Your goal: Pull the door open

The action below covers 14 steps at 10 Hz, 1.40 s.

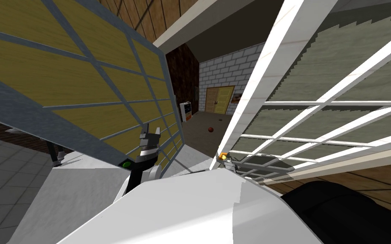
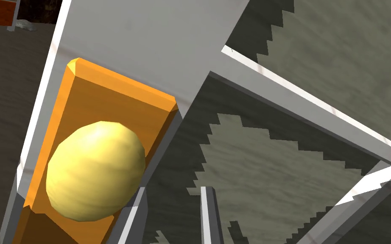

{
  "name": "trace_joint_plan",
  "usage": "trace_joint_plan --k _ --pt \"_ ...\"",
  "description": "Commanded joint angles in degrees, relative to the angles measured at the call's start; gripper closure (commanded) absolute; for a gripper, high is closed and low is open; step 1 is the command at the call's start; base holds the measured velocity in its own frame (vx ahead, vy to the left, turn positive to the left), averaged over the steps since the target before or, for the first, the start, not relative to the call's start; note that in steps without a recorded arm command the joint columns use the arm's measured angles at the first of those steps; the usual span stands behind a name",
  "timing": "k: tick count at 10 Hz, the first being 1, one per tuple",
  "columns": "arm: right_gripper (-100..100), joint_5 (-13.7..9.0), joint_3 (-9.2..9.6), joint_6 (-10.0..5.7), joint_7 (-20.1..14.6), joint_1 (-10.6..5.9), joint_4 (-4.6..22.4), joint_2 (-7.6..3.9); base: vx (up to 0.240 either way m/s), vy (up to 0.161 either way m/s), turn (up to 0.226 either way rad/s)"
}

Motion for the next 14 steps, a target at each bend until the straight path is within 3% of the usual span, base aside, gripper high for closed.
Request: trace_joint_plan --k 1,14 --pt "-100 -0.3 1.82 -0.22 -2.4 -1.00 -1.2 0.23 -0.045 -0.001 0.064" --pt "-100 -6.7 7.36 -0.97 -18.1 -1.42 -2.0 -1.40 -0.057 -0.005 0.041"
